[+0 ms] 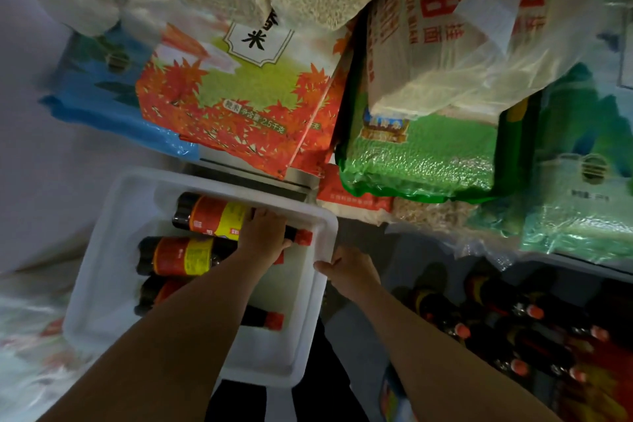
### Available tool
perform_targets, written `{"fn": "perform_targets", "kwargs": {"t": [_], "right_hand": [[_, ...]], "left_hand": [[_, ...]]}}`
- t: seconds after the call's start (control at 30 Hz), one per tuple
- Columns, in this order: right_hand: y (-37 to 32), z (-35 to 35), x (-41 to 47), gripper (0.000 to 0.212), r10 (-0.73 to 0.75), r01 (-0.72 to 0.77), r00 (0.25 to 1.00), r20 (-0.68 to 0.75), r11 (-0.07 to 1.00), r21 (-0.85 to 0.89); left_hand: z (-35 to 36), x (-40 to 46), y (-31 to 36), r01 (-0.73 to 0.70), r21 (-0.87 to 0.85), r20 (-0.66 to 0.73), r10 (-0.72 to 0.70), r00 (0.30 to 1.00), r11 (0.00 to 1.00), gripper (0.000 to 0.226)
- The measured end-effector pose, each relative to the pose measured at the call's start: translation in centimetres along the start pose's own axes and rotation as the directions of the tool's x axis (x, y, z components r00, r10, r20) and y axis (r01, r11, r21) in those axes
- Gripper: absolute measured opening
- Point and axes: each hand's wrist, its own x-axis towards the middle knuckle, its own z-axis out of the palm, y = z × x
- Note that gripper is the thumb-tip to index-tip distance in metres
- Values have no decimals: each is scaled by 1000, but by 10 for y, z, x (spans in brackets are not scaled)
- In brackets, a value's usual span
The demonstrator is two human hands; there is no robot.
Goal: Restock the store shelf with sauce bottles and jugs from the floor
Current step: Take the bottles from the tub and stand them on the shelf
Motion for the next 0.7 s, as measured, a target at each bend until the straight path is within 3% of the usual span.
{"fn": "perform_targets", "kwargs": {"t": [0.13,0.4,0.7], "right_hand": [[1,0,2,42,2,-2,1000,-14,1000,2],[-1,3,-4,38,21,-21,997,-69,1000,-5],[-10,17,-21,43,83,-80,979,-186,996,26]], "left_hand": [[9,9,-3,-25,121,39,21,999,992,78],[5,-3,-5,-167,439,181,95,979,883,49],[-29,-35,-45,-352,294,250,284,926,889,64]]}}
